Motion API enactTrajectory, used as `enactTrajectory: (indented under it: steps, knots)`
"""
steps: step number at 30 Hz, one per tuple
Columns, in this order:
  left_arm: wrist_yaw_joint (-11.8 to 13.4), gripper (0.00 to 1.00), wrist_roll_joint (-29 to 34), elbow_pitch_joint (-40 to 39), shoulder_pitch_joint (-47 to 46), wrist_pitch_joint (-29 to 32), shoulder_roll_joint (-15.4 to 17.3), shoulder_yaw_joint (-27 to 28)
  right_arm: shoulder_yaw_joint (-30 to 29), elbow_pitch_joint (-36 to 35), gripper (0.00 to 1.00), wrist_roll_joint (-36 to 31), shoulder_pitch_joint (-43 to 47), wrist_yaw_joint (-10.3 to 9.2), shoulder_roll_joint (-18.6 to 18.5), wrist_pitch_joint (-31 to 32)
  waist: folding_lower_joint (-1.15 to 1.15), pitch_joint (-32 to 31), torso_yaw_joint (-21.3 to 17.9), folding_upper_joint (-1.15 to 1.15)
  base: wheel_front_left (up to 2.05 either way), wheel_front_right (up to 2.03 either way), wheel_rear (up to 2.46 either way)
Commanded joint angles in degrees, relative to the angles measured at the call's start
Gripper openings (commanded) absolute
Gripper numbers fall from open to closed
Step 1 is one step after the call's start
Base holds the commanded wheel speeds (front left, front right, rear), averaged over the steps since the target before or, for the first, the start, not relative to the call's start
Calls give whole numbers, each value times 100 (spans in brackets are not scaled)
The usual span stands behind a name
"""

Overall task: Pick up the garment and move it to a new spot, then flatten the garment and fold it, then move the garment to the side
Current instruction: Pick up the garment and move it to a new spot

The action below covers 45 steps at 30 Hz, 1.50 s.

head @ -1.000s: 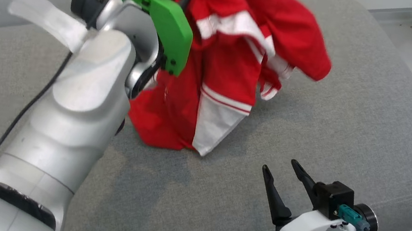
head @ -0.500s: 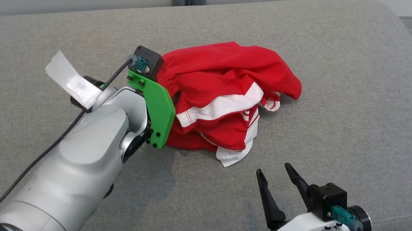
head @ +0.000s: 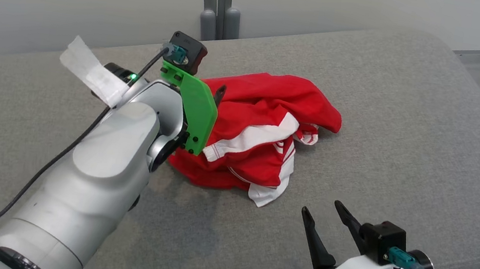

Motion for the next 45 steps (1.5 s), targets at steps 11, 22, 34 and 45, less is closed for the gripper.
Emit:
enactTrajectory:
  steps: [11,22,34,45]
  knots:
    - [342,100,459,-151,-425,743,208,-414,70,-28,100,105,123,-3,-6,9,0,153,-765,0,0,0,0]
    - [508,100,668,130,-870,1674,401,-680,210,107,100,304,-24,-3,-2,-150,0,582,-1506,0,0,0,0]
    - [485,100,713,392,-1007,2284,621,-873,203,199,100,432,-107,-3,-3,-398,0,1010,-1589,0,0,0,0]
    - [601,0,434,172,-855,2022,614,-662,348,399,100,416,-253,-3,-4,-394,0,861,-1450,0,0,0,0]
